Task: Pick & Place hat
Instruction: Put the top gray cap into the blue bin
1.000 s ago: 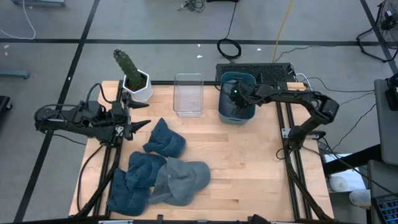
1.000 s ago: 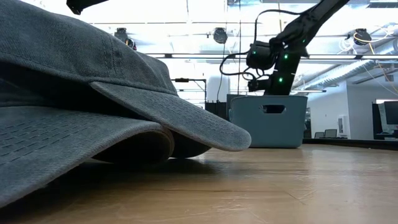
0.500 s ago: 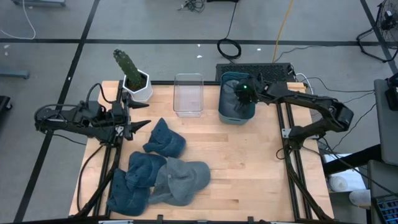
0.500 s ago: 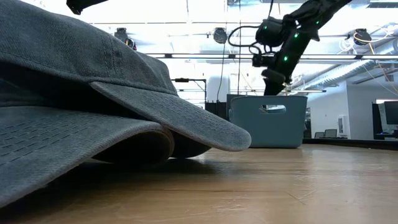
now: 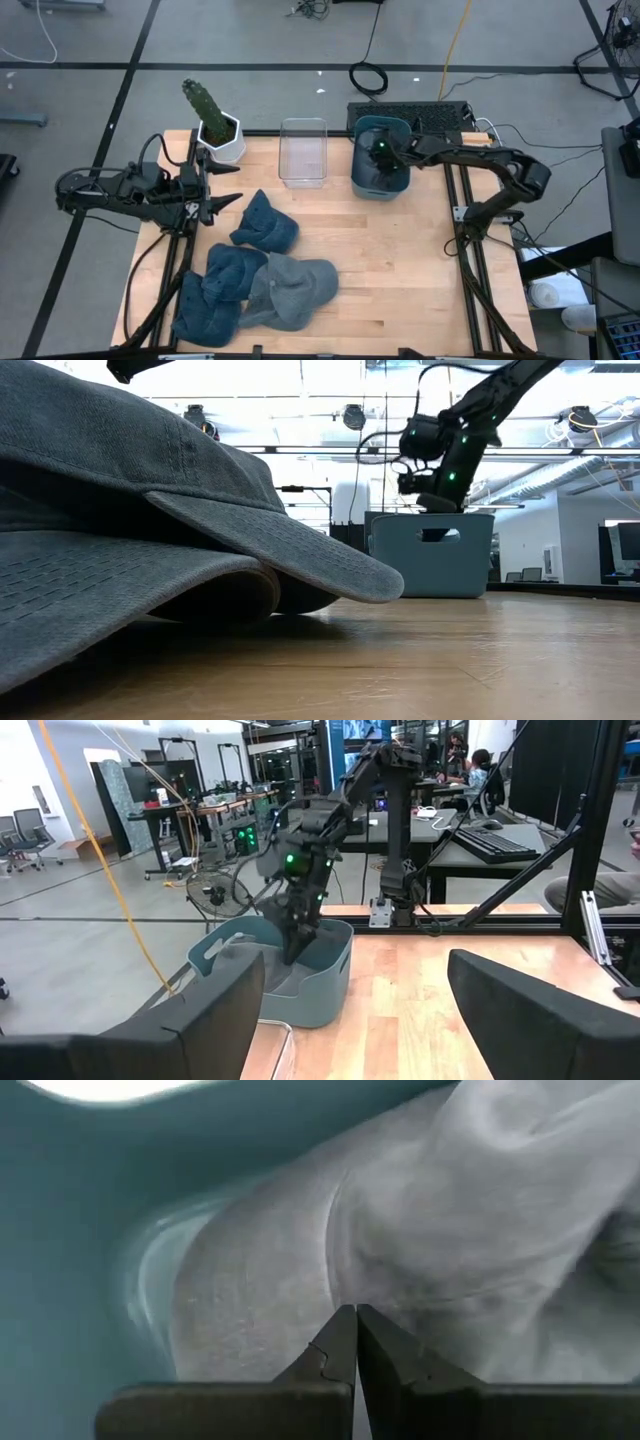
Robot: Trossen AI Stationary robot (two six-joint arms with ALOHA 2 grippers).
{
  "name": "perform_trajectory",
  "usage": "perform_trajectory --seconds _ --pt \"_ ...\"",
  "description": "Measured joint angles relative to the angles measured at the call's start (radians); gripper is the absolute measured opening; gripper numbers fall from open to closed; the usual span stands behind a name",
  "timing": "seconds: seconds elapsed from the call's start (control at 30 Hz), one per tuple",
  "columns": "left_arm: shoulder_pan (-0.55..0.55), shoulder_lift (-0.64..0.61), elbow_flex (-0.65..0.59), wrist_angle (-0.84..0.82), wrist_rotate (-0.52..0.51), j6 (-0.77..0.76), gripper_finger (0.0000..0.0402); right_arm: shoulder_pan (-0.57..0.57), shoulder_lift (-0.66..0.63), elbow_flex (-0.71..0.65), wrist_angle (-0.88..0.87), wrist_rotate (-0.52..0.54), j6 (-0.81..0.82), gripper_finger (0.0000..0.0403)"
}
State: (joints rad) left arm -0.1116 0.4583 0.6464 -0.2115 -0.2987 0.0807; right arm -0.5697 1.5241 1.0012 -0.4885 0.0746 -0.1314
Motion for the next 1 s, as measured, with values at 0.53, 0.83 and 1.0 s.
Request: perform_trajectory --seconds 0.53,0.83,1.0 --pt "0.0 0.0 0.0 0.0 0.0 0.0 0.0325 0.0 -0.023 -0.003 -0.029 0.001 -0.011 0.0" --pt "0.0 0.0 0.0 0.0 0.0 0.0 0.0313 0.002 -0.268 -0.002 -0.032 0.0 0.015 0.0" --pt "0.0 0.0 0.0 0.0 0.0 0.0 0.0311 0.047 -0.421 -0.002 -0.049 -0.001 0.025 0.0"
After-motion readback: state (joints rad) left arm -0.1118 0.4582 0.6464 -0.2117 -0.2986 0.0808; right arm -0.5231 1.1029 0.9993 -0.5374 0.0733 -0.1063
